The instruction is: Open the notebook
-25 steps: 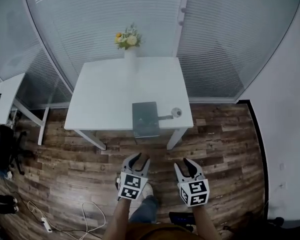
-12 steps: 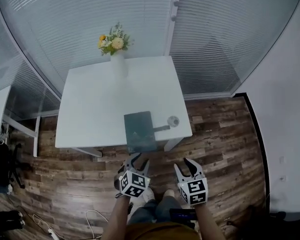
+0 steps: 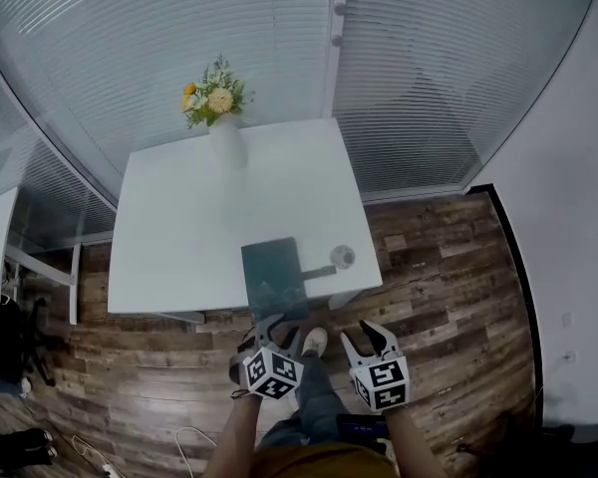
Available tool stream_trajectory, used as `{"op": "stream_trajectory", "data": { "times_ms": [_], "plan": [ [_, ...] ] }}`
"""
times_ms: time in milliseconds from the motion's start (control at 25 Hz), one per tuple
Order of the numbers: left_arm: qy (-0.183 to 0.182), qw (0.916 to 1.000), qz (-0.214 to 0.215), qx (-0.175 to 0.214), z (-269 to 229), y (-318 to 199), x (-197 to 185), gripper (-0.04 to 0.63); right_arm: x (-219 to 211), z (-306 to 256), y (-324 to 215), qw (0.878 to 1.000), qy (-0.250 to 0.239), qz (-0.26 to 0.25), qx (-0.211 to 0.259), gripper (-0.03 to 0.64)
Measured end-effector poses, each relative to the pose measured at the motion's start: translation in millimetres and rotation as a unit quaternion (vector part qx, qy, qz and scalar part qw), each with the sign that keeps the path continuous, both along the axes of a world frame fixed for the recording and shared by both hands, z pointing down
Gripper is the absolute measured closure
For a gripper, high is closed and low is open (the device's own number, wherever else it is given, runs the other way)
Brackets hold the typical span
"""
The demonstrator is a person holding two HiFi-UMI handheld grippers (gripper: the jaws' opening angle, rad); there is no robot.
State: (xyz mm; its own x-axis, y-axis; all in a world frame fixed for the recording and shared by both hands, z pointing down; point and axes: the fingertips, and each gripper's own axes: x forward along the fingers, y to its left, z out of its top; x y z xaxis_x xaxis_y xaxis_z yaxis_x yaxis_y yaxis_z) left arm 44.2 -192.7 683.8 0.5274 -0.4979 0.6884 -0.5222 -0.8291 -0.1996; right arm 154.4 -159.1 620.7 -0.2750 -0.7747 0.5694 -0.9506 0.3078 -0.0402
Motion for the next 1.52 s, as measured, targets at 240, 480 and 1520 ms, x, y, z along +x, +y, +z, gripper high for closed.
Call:
{"op": "stream_trajectory", "data": {
  "times_ms": [240, 480, 1520],
  "plan": [
    [-0.039, 0.9990, 0.016, 0.013, 16, -7, 0, 0.442, -6, 15, -15, 1.000, -0.017, -0.007, -0.007, 0.442],
    [-0.084, 0.9944, 0.043, 0.048, 28, -19, 3, 0.433, -5, 30, -30, 1.000, -0.020, -0.009, -0.021, 0.445],
    [-0.121, 0.9829, 0.100, 0.096, 25, -21, 18, 0.520, -4, 22, -34, 0.999, -0.024, -0.010, -0.028, 0.463]
  ]
}}
